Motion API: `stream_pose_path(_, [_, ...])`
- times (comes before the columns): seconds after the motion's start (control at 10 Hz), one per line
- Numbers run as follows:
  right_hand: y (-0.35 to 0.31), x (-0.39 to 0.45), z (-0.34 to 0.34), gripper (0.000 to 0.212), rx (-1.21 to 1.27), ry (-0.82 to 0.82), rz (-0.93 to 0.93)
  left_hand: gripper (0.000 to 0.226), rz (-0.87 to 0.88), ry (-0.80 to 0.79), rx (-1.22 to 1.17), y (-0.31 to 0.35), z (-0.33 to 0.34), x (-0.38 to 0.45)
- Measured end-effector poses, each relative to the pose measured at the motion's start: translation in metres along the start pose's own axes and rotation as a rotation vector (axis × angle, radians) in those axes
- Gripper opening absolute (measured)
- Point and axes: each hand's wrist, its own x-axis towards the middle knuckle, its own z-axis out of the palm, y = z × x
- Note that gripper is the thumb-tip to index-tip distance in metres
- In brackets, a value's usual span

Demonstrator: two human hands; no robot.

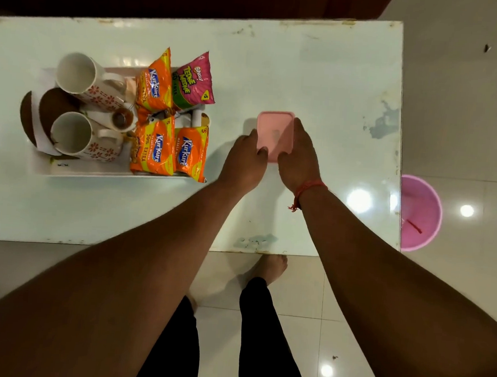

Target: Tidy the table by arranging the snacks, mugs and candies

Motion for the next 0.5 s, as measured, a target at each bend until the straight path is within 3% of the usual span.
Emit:
stream_pose_path(0.2, [0.011, -0.008, 0.004, 0.07, -0.056, 0.008, 0.023, 0.059, 0.014, -0.093, 0.063, -0.008, -0.002, -0.003])
stream_pose_path(0.3, [0.012, -0.016, 0.004, 0.068, -0.101, 0.123, 0.009, 0.066, 0.042, -0.072, 0.078, -0.008, -0.008, -0.011])
stream_pose_path(0.4, [0.012, -0.04, 0.005, 0.063, -0.182, 0.27, -0.089, 0.068, 0.227, 0.044, 0.112, -0.017, -0.026, -0.027])
stream_pose_path(0.5, [0.01, -0.058, 0.011, 0.062, -0.251, 0.299, -0.118, 0.066, 0.316, 0.087, 0.152, -0.023, -0.036, -0.041])
